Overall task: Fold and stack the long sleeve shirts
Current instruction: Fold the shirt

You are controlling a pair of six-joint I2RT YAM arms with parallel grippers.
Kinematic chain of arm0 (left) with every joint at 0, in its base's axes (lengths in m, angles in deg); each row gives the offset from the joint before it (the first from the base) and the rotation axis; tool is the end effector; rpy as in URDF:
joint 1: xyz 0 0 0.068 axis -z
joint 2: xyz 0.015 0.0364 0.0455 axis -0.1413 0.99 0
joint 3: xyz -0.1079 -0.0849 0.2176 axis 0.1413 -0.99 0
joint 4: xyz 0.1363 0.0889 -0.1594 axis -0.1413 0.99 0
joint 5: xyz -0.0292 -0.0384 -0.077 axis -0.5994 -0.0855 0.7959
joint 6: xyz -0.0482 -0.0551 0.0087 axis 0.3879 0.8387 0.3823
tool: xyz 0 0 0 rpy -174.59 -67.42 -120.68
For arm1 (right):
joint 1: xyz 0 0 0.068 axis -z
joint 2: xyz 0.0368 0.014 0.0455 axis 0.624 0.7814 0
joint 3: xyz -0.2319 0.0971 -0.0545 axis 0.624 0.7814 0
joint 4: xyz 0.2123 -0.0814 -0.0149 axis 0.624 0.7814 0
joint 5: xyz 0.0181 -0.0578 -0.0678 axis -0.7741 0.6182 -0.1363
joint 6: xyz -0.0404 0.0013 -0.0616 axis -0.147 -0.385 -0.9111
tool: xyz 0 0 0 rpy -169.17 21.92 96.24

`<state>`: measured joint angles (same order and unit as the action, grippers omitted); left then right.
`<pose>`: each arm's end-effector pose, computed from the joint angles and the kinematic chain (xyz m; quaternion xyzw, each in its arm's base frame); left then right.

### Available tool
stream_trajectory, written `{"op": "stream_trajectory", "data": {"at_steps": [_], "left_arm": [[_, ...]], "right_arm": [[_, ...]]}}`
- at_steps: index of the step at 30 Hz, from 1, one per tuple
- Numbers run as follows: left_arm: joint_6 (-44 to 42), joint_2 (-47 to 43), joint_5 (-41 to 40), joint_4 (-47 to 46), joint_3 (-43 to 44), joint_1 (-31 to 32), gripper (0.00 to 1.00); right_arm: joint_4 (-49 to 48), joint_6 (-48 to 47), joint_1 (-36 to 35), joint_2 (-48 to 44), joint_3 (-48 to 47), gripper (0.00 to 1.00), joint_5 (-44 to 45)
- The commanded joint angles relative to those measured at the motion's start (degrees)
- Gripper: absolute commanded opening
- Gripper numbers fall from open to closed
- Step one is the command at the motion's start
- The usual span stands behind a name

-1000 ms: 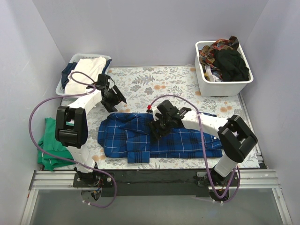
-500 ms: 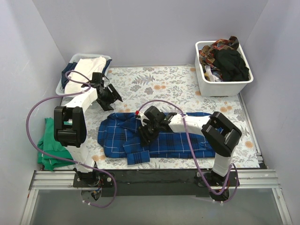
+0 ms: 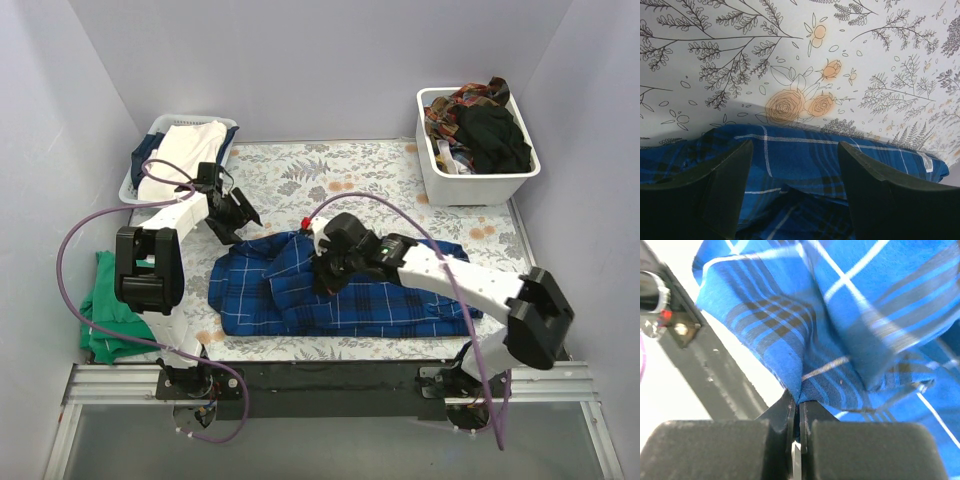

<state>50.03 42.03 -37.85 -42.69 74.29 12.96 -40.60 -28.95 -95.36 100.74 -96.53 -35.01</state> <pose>0.3355 -0.0423 0.1746 -0.5658 0.7943 -0.2101 0.0694 0.1649 0.2748 0.2343 -0.3522 0.8524 0.3008 0.2426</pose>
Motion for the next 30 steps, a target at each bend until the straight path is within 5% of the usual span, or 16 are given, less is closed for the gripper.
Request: {"op": "stream_trajectory", "data": {"at_steps": [1, 11, 22, 30], "left_arm": [[-0.98, -3.02, -0.07, -0.85, 0.2, -0.1, 0.68], [-1.42, -2.5, -2.53, -1.99, -2.79, -0.18, 0.67], [-1.68, -0.92, -4.55, -2.08, -2.62, -0.18, 0.67], [-2.56, -0.3, -5.17, -1.82, -1.92, -0.18, 0.67]], "right_arm": [[5.37, -1.59, -0.03, -8.74, 0.75, 0.01, 3.55], [8.62, 1.04, -0.03, -25.35, 3.21, 0.01, 14.7], [10.38, 7.46, -0.03, -44.77, 6.63, 0.01, 42.03], [11.79, 8.86, -0.03, -45.58, 8.66, 0.01, 44.77]]}}
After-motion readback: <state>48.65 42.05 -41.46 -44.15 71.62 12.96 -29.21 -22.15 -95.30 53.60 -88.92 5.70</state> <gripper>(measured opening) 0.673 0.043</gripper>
